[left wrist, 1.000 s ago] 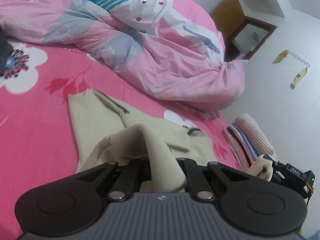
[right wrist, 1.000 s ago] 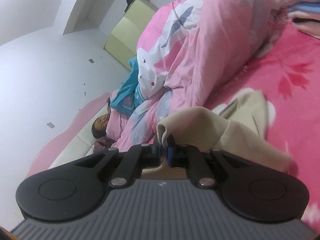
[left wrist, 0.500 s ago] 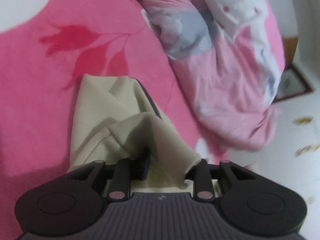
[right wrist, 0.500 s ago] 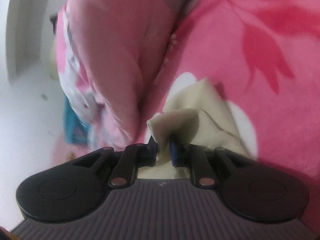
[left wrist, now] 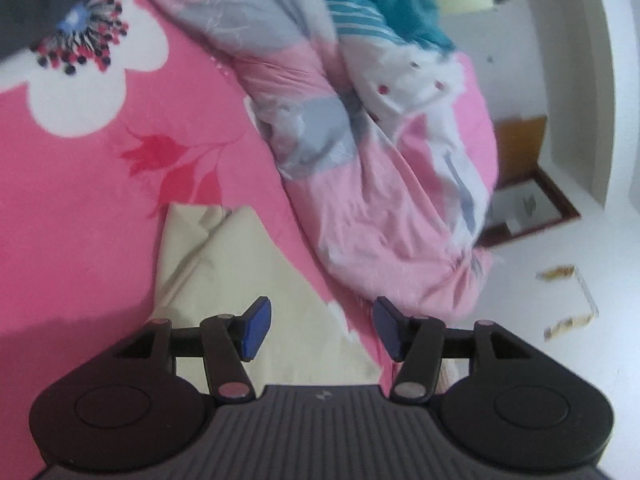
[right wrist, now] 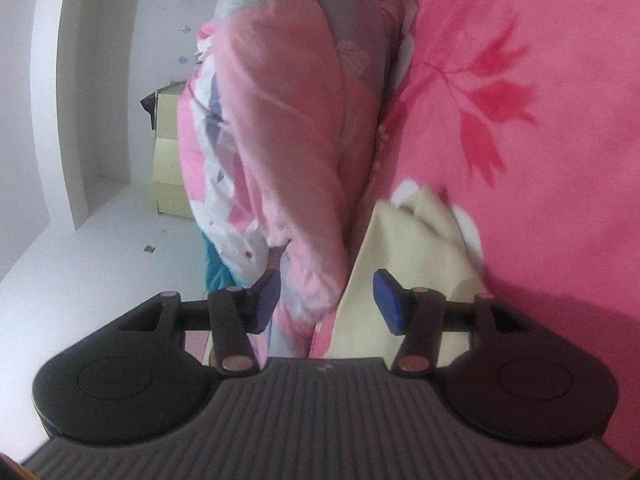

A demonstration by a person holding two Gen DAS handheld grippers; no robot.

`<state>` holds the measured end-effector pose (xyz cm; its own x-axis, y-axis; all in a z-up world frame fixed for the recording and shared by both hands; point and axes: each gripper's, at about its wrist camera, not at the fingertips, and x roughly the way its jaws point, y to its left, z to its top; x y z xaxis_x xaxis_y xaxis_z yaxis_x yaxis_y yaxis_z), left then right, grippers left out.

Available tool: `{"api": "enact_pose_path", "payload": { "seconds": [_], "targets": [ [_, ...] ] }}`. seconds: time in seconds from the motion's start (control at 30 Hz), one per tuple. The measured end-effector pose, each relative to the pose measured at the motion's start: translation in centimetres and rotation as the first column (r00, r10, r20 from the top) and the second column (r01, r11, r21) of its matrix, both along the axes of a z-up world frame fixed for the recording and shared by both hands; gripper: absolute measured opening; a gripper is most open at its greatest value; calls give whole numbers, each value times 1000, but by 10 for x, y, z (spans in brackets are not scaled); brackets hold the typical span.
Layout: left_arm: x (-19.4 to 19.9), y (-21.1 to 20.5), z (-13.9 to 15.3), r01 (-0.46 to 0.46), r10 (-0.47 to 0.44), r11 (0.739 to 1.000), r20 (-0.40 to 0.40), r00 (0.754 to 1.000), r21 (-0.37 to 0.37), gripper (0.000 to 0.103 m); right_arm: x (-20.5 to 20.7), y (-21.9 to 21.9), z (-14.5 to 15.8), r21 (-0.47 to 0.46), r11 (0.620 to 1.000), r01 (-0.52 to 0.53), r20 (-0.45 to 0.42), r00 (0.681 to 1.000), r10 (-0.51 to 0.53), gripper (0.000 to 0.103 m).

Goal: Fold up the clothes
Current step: 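Grasp the folded hoodie edge again with both tools, then open both tools and lift them off the hoodie edge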

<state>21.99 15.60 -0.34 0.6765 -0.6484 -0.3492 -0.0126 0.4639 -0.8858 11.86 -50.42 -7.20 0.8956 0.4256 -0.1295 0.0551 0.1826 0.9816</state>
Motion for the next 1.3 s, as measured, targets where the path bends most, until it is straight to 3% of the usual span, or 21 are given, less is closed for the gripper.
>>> {"api": "enact_pose_path", "payload": {
  "seconds": [0.17,0.37,0.47,0.57,0.7,0.77,0.8,0.83,0.87,0.93,1.13,1.3],
  "targets": [
    [-62,-5,-5,60,-60,997,15,998,49,60,-50,13,-3,34,999,-3,-109,994,7,59],
    [-90,-41,-42,64,-60,966,-25,998,250,65,-57,45,-22,-27,999,-37,-240,970,30,59],
    [-86,-46,-71,36,-20,977,-80,997,211,64,-43,57,-30,-110,994,-20,-287,958,-13,58],
    [-83,-39,-87,-48,55,991,-48,997,123,64,-25,62,-31,-161,987,7,-262,964,-50,58],
    [-77,-39,-94,-104,104,990,14,995,92,60,-2,57,-41,-130,990,56,-232,969,-85,58],
    [-73,-43,-94,-125,122,984,27,992,123,47,6,55,-46,-104,992,68,-216,972,-89,54],
    [-71,-46,-93,-144,141,979,26,990,141,32,11,54,-49,-91,993,73,-208,974,-90,43],
    [-70,-47,-94,-160,158,977,21,987,144,25,15,52,-51,-78,994,78,-200,975,-92,39],
    [-69,-45,-95,-169,169,977,10,986,131,23,19,51,-53,-65,994,83,-192,977,-94,31],
    [-72,-43,-89,-181,180,976,14,984,125,19,18,52,-51,-46,994,98,-182,978,-105,26],
    [-95,-38,-47,-163,154,970,64,986,181,15,-14,69,-2,-152,983,105,-87,989,-119,20],
    [-142,-17,-12,-123,107,975,96,990,183,15,-74,78,28,-142,987,75,-48,995,-82,20]
  ]
}}
